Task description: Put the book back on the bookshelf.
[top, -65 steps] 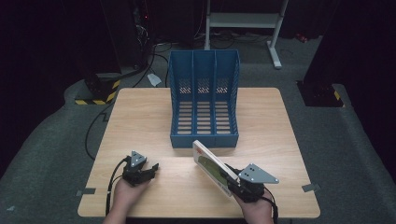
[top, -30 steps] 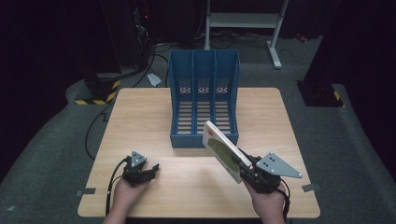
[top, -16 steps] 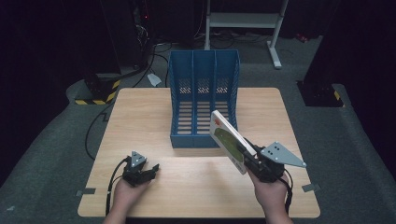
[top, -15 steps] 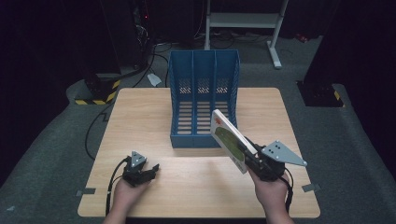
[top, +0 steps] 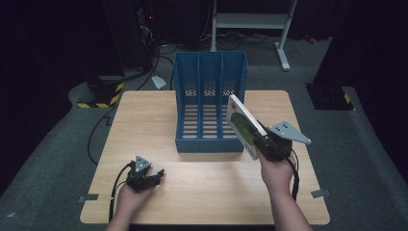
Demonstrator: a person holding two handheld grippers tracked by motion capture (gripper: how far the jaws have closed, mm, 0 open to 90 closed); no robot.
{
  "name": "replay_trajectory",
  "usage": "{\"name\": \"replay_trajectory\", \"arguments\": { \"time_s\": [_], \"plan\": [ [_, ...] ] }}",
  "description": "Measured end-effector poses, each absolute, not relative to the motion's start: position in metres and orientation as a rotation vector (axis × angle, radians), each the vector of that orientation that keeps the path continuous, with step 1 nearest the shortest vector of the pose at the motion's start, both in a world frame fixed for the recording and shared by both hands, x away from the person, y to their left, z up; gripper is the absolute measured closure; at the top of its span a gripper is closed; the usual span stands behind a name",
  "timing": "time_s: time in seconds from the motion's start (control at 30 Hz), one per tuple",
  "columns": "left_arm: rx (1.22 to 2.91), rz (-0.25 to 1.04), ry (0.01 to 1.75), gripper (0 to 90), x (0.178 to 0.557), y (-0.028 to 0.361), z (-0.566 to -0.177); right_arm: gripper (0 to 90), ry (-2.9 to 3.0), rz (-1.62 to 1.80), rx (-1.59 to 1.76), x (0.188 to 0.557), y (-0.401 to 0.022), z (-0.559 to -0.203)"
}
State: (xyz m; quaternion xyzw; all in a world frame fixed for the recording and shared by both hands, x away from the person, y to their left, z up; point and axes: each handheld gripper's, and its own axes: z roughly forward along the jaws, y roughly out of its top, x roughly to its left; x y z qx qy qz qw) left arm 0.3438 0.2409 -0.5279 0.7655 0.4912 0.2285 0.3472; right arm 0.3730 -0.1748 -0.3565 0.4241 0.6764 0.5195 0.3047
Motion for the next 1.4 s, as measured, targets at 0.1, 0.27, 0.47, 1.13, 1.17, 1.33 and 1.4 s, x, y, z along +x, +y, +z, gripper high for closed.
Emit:
{"name": "replay_trajectory", "arguments": {
  "time_s": [0.1,0.27,0.47,1.13,1.17,1.33,1.4],
  "plan": [
    [1.986,0.592,1.274,36.6,0.344,0.241,-0.528,75.6,1.782,1.365,1.133,0.383,-0.171,-0.352],
    [1.987,0.596,1.272,36.6,0.344,0.241,-0.528,75.6,1.746,1.342,1.155,0.401,-0.162,-0.349],
    [1.984,0.594,1.273,36.6,0.344,0.241,-0.528,75.5,1.734,1.296,1.221,0.427,-0.151,-0.353],
    [1.988,0.589,1.268,36.3,0.343,0.241,-0.528,75.5,1.719,1.152,1.341,0.487,-0.114,-0.379],
    [1.982,0.590,1.270,36.3,0.343,0.241,-0.528,75.5,1.723,1.144,1.343,0.488,-0.113,-0.380],
    [1.987,0.591,1.269,36.3,0.343,0.241,-0.528,75.5,1.740,1.128,1.358,0.495,-0.108,-0.393],
    [1.986,0.591,1.270,36.3,0.343,0.241,-0.528,75.5,1.749,1.114,1.350,0.496,-0.105,-0.396]
  ]
}}
